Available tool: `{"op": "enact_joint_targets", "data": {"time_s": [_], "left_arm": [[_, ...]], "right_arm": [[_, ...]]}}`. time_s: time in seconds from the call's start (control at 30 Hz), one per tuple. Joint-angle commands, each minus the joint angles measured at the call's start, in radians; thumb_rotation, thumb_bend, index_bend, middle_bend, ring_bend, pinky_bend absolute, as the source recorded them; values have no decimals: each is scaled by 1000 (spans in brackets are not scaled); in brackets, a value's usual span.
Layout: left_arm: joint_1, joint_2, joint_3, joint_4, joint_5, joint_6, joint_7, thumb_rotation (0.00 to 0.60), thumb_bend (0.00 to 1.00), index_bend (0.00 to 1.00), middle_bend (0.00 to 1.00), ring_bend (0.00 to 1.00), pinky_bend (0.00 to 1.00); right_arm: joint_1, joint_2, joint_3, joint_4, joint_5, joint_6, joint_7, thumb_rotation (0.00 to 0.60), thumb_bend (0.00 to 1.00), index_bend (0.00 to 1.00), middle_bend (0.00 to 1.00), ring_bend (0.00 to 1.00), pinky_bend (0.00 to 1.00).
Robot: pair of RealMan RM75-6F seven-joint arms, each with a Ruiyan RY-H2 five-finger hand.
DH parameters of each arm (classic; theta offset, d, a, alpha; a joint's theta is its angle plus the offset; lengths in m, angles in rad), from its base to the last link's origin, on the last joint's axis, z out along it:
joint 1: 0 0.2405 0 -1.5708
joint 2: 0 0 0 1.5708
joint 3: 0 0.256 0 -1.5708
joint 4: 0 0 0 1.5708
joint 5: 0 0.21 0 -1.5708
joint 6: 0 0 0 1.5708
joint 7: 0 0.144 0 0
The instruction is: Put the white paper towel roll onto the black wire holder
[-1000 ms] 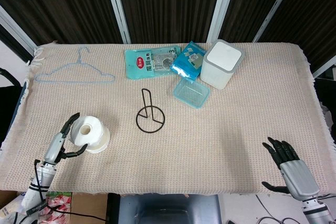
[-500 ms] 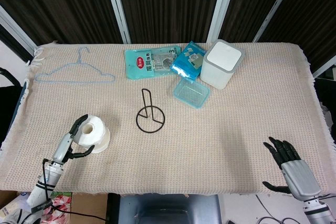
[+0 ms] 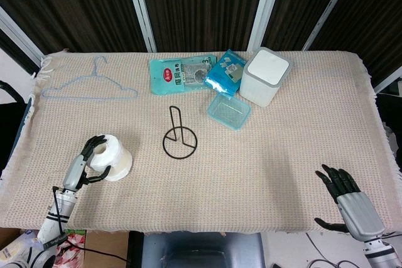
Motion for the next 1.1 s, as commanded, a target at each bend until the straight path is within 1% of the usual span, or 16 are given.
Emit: {"op": "enact_joint_targets", "data": {"time_s": [0.03,0.1,0.2,0.4,0.5,0.6,0.63,0.7,0.8,0.9,1.0,1.1], "left_arm": [[8,-13,-18,7,1,50,-1,600,565,409,587,623,997],[11,-17,-21,13,13,84,-8,600,602,437,613,649,1000],[8,-13,-32,19,31,137,15,600,611,440,615,651,1000],[-19,-4,-94,17,62,274,87,600,610,440,618,652,1000],[-47,23,-135,-22,76,331,129,600,610,441,619,652,1000],[-87,58,-193,-87,83,379,170,600,610,441,618,652,1000],[-105,71,-222,-125,78,389,178,600,610,441,619,652,1000],[-135,94,-264,-187,69,390,188,600,608,441,619,652,1000],[-185,130,-327,-299,40,357,220,600,603,442,621,652,1000],[-239,163,-379,-416,-10,276,244,600,603,442,622,652,1000],[-277,175,-410,-470,-55,211,279,600,602,443,621,652,1000],[-316,166,-429,-484,-82,167,326,600,600,442,622,652,1000]], "right_arm": [[0,1,-1,0,-1,-2,1,600,136,0,0,0,0],[1,2,-2,0,-2,-2,2,600,136,0,0,0,0],[0,6,-4,-2,-4,-1,5,600,136,0,0,0,0],[-2,13,-8,-5,-12,1,10,600,136,0,0,0,0],[-3,15,-10,-5,-14,3,14,600,136,0,0,0,0],[-3,17,-10,-6,-16,5,16,600,137,0,0,0,0],[-3,18,-11,-6,-17,4,16,600,137,0,0,0,0],[-4,18,-12,-7,-19,4,16,600,136,0,0,0,0],[-3,18,-11,-7,-17,2,14,600,136,0,0,0,0],[-2,19,-9,-8,-11,-2,14,600,135,0,0,0,0],[0,19,-7,-8,-6,-5,16,600,136,0,0,0,0],[2,22,-3,-9,3,-10,20,600,137,0,0,0,0]]}}
